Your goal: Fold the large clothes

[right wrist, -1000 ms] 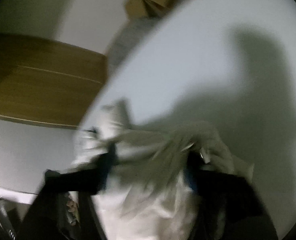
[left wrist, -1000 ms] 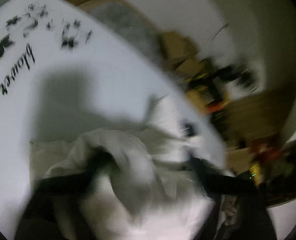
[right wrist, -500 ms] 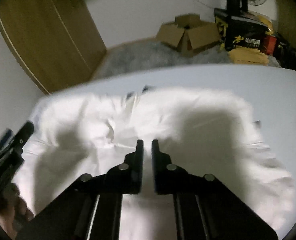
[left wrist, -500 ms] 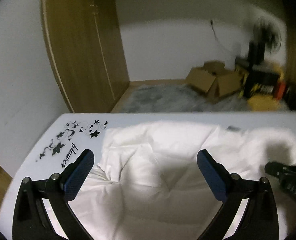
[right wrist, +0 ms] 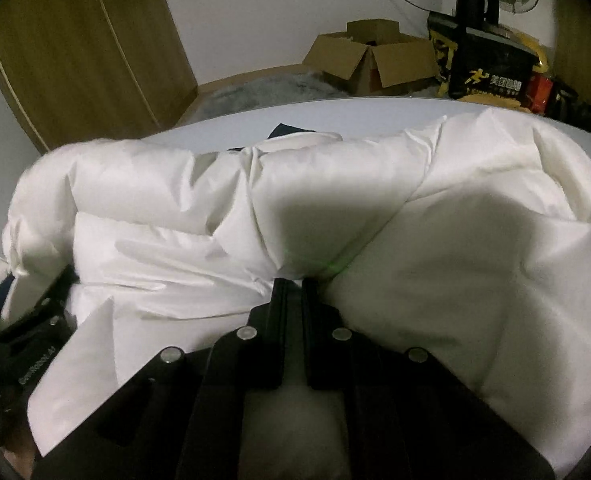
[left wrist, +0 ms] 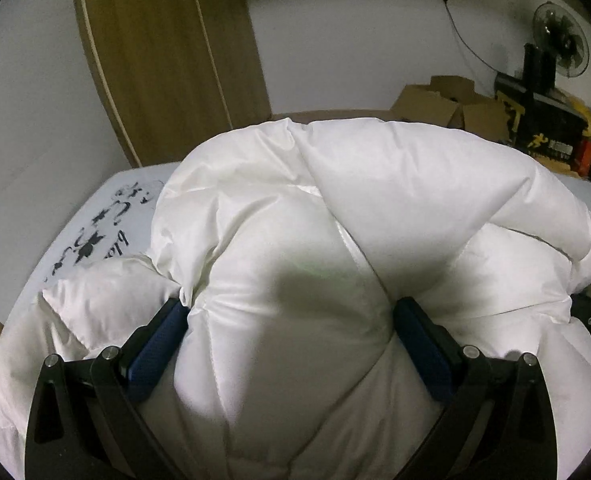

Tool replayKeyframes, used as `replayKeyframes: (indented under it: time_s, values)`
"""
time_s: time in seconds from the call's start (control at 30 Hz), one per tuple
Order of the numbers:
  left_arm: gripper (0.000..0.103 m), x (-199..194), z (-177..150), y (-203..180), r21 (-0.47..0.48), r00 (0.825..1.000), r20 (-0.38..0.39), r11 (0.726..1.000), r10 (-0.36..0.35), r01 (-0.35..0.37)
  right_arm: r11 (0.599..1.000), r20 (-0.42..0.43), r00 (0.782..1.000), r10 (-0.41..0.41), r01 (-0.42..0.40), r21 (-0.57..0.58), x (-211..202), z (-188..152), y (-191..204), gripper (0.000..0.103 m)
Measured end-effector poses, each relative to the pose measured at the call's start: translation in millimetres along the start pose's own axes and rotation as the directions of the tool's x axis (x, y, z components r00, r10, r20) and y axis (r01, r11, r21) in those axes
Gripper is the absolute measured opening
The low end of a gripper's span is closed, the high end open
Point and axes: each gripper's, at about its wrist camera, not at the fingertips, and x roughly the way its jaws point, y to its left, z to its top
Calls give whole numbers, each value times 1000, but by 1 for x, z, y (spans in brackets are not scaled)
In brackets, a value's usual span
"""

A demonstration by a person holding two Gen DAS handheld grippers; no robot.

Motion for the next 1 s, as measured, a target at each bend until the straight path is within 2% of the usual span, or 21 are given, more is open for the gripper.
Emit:
replayKeyframes:
  time_s: [0.07,0.1,0.13,0.17,0.2,0.23,0.27,0.3,0.4,0.47,0.57,0.73,1.0]
  values:
    - [103,-2,10,17,-22,996,-58,998,-62,61,999,-60,998,-23,20,-36,-9,5,1,8]
    - [102,-11,18,31,-61,995,-49,995,-86,83,1000,-56,998,-14,13,-21,-21,10,-4,8]
    - [103,-24,27,49,-86,996,19,992,-91,92,1000,-12,1000,-1,1,-1,-39,14,-12,8]
    - [103,-33,30,61,-86,996,66,994,-62,67,999,69,996,-52,52,0,-66,20,-24,9]
    - [103,-40,38,77,-82,994,111,997,15,-5,992,109,987,-122,123,0,-79,25,-32,18]
    - [103,-38,43,89,-89,993,112,996,34,-24,980,128,972,-196,197,6,-87,30,-44,27]
    - [103,-33,44,99,-102,994,103,994,34,-24,976,122,969,-216,216,7,-87,33,-53,46]
    - [103,-25,43,108,-120,996,83,992,36,-26,975,106,969,-222,223,0,-82,35,-64,48]
    - [103,9,24,120,-147,999,10,989,35,-33,973,40,974,-221,223,-52,-50,25,-84,49]
    - [102,35,2,123,-217,996,-71,975,-60,43,982,50,981,-190,190,-11,-40,14,-93,51]
    - [103,45,-4,130,-277,993,-71,958,-94,71,978,85,975,-205,208,-24,-36,8,-87,52]
    - [103,59,-3,136,-304,981,-115,946,-156,115,985,47,984,-174,175,-9,-26,9,-94,52]
    - [103,65,-6,137,-306,979,-122,945,-162,118,987,34,986,-162,162,4,-21,11,-101,53]
